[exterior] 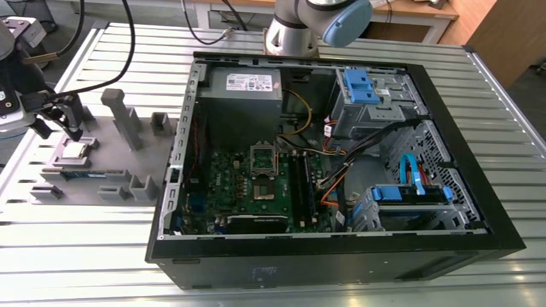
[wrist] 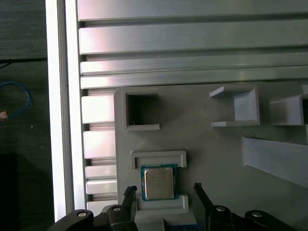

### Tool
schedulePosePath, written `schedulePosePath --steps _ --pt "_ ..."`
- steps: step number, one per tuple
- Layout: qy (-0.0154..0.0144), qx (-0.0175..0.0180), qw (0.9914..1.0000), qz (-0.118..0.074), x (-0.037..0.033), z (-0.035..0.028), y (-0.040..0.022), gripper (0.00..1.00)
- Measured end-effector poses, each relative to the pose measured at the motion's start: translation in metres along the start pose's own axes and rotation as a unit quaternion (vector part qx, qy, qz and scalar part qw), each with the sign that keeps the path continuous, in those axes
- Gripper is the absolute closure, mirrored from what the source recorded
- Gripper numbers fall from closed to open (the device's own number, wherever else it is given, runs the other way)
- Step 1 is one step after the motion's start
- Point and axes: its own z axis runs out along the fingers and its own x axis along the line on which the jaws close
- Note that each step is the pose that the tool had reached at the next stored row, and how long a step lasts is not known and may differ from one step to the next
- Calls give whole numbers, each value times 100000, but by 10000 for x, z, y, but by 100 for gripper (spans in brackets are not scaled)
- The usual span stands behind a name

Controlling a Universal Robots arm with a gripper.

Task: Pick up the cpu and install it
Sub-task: 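Pick up the cpu and move it towards the insertion slot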

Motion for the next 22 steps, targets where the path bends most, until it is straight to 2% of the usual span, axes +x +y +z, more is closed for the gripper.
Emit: schedulePosePath --steps 9,18,22 --pt "3 26 100000 -1 1 34 -1 41" --pt "-13 35 100000 -1 1 39 -1 41" --pt "-20 198 100000 -7 3 88 -3 41"
